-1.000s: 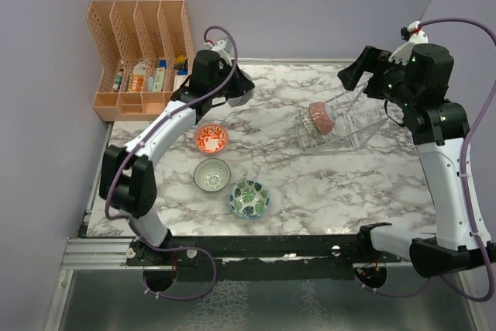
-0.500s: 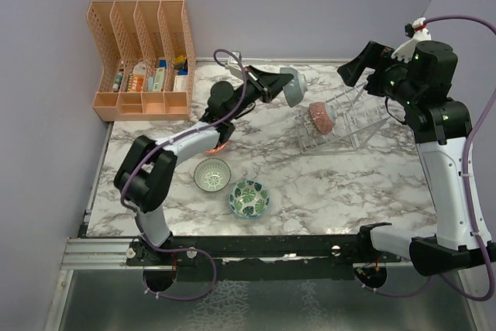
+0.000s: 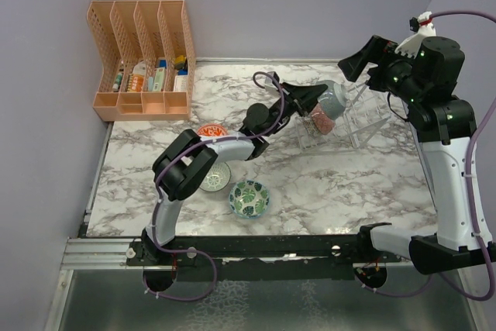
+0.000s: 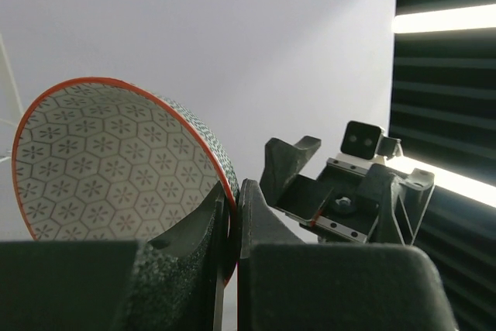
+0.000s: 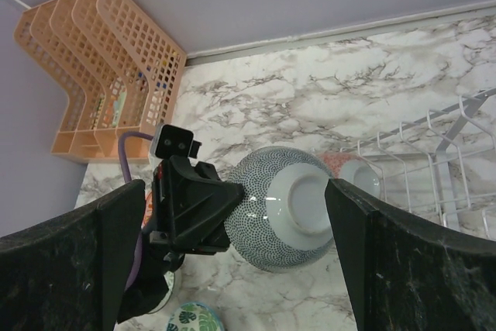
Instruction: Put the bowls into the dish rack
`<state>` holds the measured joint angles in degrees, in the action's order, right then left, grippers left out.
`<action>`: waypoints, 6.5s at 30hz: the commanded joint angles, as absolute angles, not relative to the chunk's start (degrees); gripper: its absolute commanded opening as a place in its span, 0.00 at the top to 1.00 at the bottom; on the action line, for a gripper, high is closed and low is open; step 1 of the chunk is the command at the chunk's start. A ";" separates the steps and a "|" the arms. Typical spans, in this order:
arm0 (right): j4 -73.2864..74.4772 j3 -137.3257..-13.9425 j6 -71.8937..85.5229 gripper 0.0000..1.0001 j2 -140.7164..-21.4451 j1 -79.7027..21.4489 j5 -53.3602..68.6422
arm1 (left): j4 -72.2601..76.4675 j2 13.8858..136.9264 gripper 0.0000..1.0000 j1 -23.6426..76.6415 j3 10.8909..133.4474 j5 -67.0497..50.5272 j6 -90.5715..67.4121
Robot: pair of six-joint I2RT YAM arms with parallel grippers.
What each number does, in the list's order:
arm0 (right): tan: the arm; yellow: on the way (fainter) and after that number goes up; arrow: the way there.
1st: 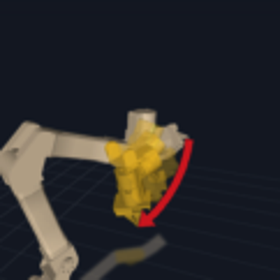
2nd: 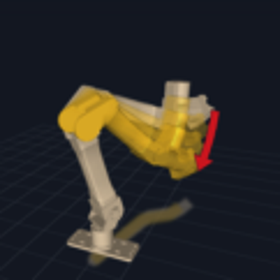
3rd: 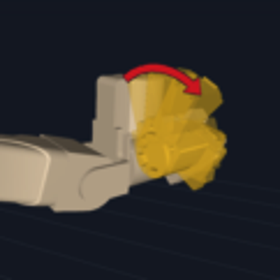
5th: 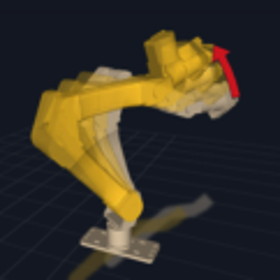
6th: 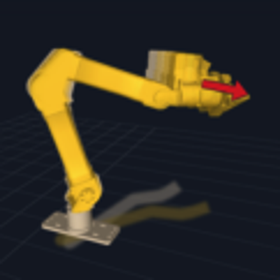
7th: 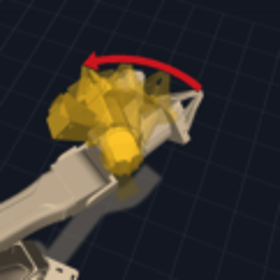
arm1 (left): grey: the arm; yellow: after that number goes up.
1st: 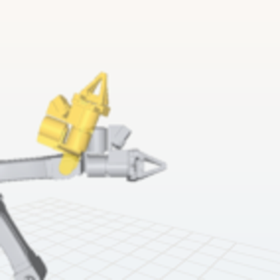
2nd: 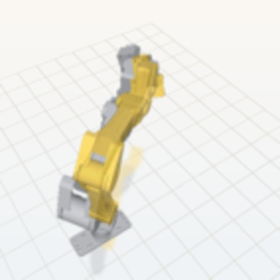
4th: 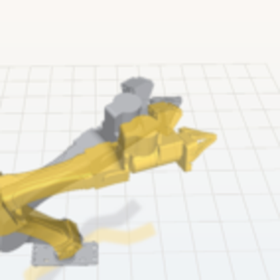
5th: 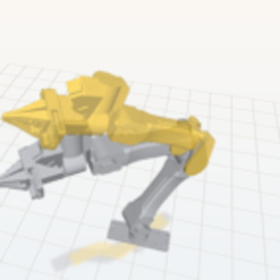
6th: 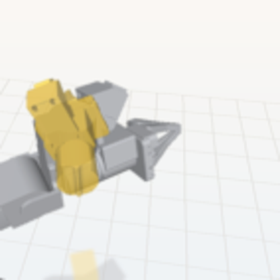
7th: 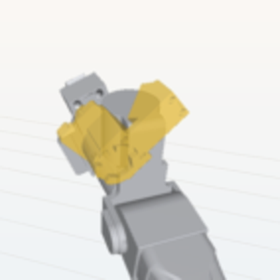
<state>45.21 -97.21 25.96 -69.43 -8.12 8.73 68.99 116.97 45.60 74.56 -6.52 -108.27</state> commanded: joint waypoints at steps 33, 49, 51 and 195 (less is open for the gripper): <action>44.30 -95.29 23.84 0.00 -69.25 -7.69 8.96 | 80.51 135.01 1.00 47.32 86.05 1.71 -114.85; 44.56 -94.88 23.10 0.00 -69.85 -7.73 9.16 | 74.59 136.19 1.00 46.10 86.86 -2.87 -112.90; 44.65 -95.04 22.93 0.00 -70.09 -7.69 9.14 | 73.03 136.31 1.00 45.71 87.76 -3.96 -112.41; 45.64 -96.33 27.36 0.00 -66.68 -7.73 14.06 | -12.36 87.12 1.00 29.53 76.81 -13.73 -38.10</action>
